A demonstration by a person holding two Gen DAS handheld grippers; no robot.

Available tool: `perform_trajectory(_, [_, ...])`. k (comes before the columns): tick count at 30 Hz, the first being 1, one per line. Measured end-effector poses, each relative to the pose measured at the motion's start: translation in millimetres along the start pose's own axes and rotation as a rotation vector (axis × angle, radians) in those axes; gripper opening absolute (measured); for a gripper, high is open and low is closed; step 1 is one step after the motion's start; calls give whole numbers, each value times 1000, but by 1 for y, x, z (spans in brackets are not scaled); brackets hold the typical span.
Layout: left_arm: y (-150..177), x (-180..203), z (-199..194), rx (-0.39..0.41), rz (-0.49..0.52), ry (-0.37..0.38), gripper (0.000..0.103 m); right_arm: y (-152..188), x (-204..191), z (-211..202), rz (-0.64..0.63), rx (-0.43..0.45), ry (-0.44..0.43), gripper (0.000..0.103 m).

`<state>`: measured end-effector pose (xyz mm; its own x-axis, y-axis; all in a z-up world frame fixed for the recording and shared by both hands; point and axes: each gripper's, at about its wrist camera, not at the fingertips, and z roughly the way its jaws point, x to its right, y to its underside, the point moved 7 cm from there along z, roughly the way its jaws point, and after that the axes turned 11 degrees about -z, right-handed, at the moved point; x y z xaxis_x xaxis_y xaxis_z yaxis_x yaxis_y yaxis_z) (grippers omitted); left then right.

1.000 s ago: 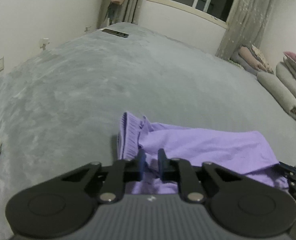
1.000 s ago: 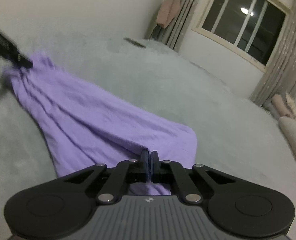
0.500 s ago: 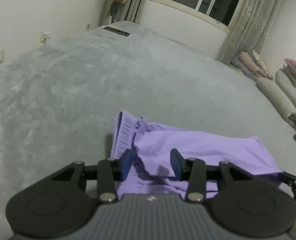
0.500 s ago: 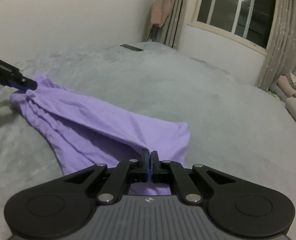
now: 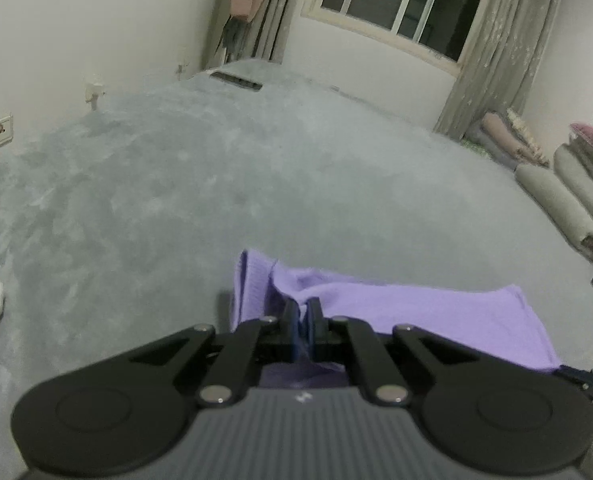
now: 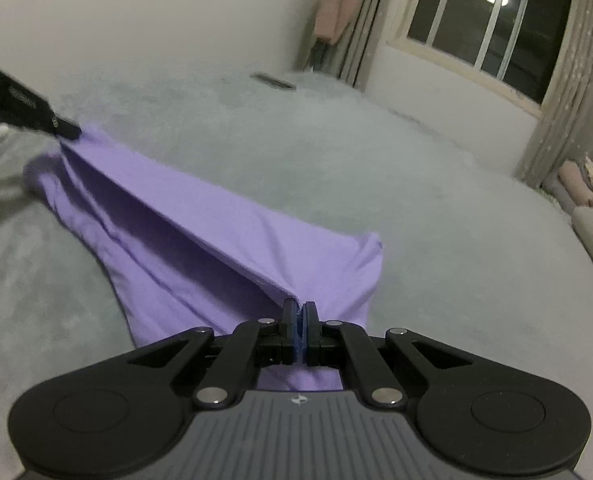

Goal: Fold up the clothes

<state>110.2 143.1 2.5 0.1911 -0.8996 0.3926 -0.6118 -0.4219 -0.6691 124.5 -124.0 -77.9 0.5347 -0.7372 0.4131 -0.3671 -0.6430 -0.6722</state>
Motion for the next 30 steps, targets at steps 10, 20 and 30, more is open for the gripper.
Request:
perform_trajectory(10, [13, -1, 7, -29, 44, -63, 3, 17, 17, 3, 41, -46, 52, 12])
perform_trajectory(20, [14, -3, 8, -41, 50, -79, 4, 23, 30, 0, 192, -77, -10, 6])
perform_trajectory(30, [18, 2, 11, -38, 83, -121, 7, 27, 41, -1, 219, -124, 57, 4])
